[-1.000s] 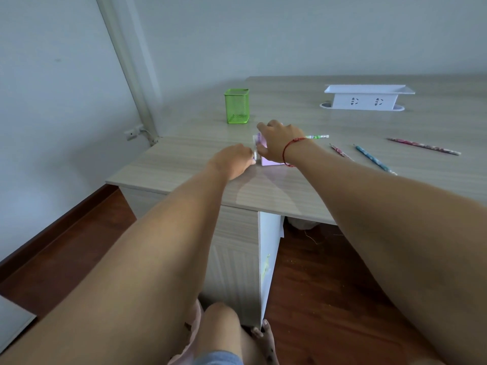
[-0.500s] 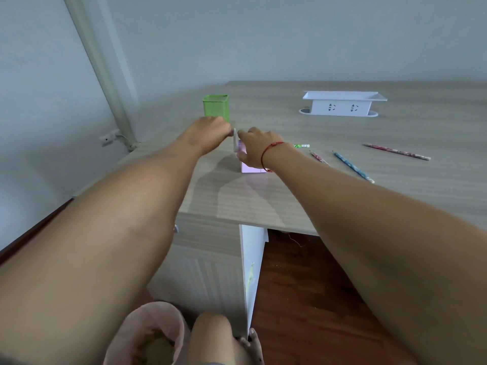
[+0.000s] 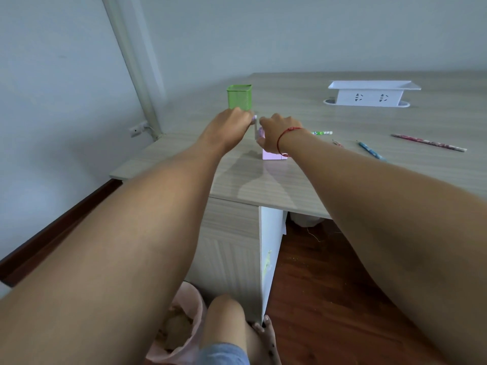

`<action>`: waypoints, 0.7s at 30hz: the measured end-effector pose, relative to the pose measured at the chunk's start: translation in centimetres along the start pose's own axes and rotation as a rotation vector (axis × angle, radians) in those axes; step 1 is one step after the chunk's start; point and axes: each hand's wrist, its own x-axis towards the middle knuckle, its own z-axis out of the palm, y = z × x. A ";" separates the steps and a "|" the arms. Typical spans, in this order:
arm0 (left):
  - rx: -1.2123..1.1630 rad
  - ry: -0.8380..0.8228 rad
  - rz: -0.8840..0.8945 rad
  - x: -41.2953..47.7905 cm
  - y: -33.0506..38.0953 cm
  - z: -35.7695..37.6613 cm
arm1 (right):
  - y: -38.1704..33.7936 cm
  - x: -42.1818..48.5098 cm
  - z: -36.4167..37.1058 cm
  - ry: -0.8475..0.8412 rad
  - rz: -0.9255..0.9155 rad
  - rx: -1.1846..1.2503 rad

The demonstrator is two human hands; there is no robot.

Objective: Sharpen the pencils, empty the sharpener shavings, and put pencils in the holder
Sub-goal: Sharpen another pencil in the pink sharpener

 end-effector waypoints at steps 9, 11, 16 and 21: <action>-0.034 0.004 0.058 -2.2 0.7 0.0 | 0.0 0.0 -0.2 -0.003 -0.005 -0.015; -0.044 -0.004 0.088 -2.8 0.4 0.6 | 0.0 0.1 -0.2 -0.011 0.000 -0.023; 0.024 -0.148 0.024 -4.4 1.8 2.3 | 0.1 0.2 -0.4 -0.040 -0.011 -0.051; 0.070 -0.277 -0.033 -3.5 2.1 3.8 | 0.5 0.2 0.0 -0.030 -0.071 -0.045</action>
